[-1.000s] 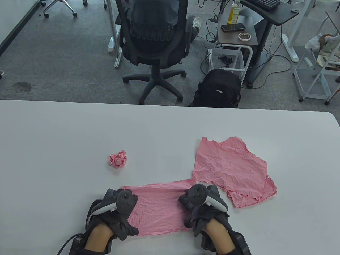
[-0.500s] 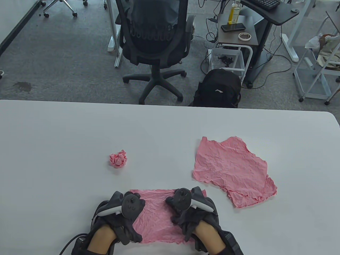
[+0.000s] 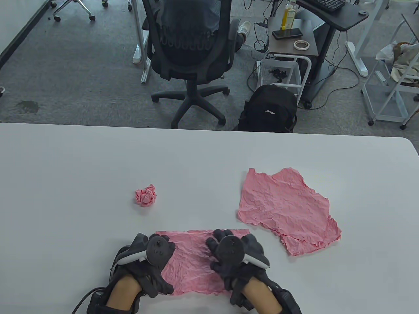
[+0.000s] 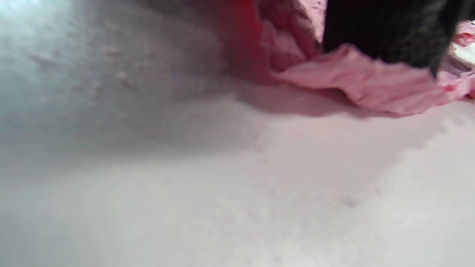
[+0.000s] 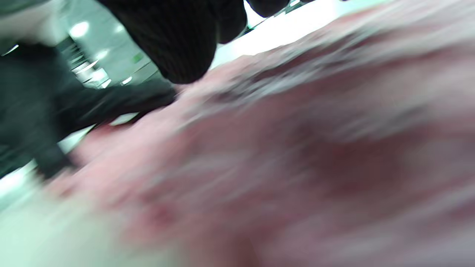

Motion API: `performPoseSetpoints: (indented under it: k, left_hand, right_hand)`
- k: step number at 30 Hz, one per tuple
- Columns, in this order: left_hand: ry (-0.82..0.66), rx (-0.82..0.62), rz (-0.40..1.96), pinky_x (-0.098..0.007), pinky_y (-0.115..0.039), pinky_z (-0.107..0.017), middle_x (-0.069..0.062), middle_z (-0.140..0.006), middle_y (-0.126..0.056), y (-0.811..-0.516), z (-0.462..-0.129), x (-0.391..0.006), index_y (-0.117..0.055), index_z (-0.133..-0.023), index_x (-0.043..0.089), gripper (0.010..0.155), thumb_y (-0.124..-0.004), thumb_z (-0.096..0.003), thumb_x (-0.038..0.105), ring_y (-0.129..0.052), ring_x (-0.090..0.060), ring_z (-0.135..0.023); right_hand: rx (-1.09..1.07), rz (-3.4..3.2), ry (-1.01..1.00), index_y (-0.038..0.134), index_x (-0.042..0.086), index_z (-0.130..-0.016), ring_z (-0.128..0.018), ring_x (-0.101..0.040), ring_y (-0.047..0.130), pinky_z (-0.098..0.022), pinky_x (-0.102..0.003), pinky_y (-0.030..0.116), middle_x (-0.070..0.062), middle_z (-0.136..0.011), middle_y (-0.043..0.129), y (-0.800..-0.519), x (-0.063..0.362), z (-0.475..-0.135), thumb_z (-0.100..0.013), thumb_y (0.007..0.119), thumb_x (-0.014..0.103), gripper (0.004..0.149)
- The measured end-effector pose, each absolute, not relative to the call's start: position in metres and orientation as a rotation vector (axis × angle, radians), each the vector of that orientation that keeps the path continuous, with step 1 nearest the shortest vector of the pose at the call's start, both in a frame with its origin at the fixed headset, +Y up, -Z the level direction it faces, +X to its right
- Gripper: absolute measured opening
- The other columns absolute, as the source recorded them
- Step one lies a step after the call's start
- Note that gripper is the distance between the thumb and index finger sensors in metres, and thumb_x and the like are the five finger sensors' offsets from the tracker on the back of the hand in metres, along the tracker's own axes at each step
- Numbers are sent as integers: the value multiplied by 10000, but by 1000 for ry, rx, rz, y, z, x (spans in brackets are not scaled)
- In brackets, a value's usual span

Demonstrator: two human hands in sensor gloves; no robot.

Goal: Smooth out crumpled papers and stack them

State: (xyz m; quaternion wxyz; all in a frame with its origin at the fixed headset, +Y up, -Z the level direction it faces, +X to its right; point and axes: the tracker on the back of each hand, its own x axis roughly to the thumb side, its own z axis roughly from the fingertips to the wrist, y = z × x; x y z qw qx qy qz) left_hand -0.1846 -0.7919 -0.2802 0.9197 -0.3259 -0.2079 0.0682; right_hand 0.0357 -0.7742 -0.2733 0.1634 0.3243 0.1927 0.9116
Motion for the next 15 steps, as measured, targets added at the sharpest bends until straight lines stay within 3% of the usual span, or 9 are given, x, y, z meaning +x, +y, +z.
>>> performPoseSetpoints:
  k: [2,4,6,9,15]
  left_hand:
    - [-414,-667,147,-681,-133,-719,-122,-1080,-9,-792,-280,-188,-173,-1087,191,1161,-900,-306,650,20,-404,-1053]
    - [-403,-669,151,-679,-127,-719,-112,-1079,-7,-792,-281,-190,-172,-1086,202,1161,-903,-302,646,24,-395,-1055]
    - [-402,-670,151,-680,-130,-719,-108,-1080,-11,-792,-281,-190,-177,-1086,205,1155,-905,-303,641,21,-392,-1056]
    - [-403,-670,149,-683,-134,-718,-101,-1082,-15,-792,-281,-189,-181,-1086,208,1150,-904,-302,637,16,-387,-1058]
    - [-404,-670,152,-682,-130,-718,-98,-1083,-13,-792,-281,-190,-180,-1086,211,1148,-904,-304,638,19,-384,-1059]
  right_hand:
    - [1018,2648,692,402,155,-1045,-962,-512,190,-652,-628,350,-201,-1101,192,-784,17,-266,-492,722,293,654]
    - [981,2666,852,288,190,-1042,-959,-455,76,-661,-581,249,-151,-1091,86,-789,23,-268,-501,668,315,672]
    - [844,2572,856,329,131,-1032,-962,-430,82,-655,-567,236,-136,-1090,118,-789,42,-276,-466,757,263,722]
    - [653,2495,962,287,144,-1031,-962,-362,3,-660,-526,161,-75,-1086,60,-790,84,-288,-438,828,221,806]
    - [345,2604,962,273,159,-1020,-961,-378,33,-656,-554,224,-72,-1079,63,-783,137,-301,-368,930,243,930]
